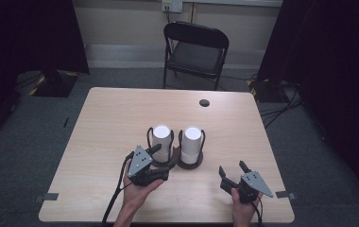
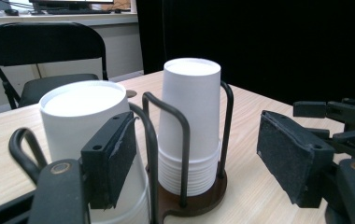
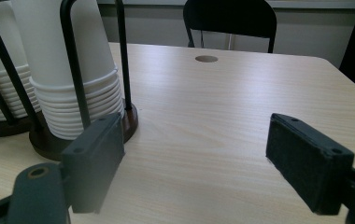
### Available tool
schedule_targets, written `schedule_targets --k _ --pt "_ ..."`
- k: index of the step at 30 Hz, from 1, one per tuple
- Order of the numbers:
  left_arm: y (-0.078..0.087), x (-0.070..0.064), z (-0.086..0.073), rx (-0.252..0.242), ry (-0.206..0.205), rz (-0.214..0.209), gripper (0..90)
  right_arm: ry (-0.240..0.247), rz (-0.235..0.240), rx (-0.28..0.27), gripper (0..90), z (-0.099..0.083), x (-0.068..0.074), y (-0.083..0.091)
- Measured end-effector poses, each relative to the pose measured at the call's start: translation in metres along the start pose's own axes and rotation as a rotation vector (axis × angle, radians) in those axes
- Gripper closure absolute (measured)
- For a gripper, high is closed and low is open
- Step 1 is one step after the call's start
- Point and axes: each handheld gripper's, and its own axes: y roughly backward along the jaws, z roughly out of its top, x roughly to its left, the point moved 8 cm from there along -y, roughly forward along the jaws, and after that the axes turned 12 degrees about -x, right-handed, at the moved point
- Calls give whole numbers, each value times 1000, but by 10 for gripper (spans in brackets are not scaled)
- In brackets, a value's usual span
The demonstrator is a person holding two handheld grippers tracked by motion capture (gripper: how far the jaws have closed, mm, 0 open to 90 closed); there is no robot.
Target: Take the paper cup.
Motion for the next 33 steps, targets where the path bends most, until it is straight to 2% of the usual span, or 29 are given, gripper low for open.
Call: schedule_targets --k 7,20,24,33 --pt "-12 -5 7 19 -31 -40 274 0 -2 -1 185 0 0 0" --pt "-31 -4 20 8 3 -82 292 -2 -8 -3 179 0 -1 0" --pt "-41 -4 22 18 -39 -85 335 -4 -8 -4 179 0 -1 0" --pt "-56 1 23 40 -9 -100 311 -3 -6 -4 179 0 -1 0"
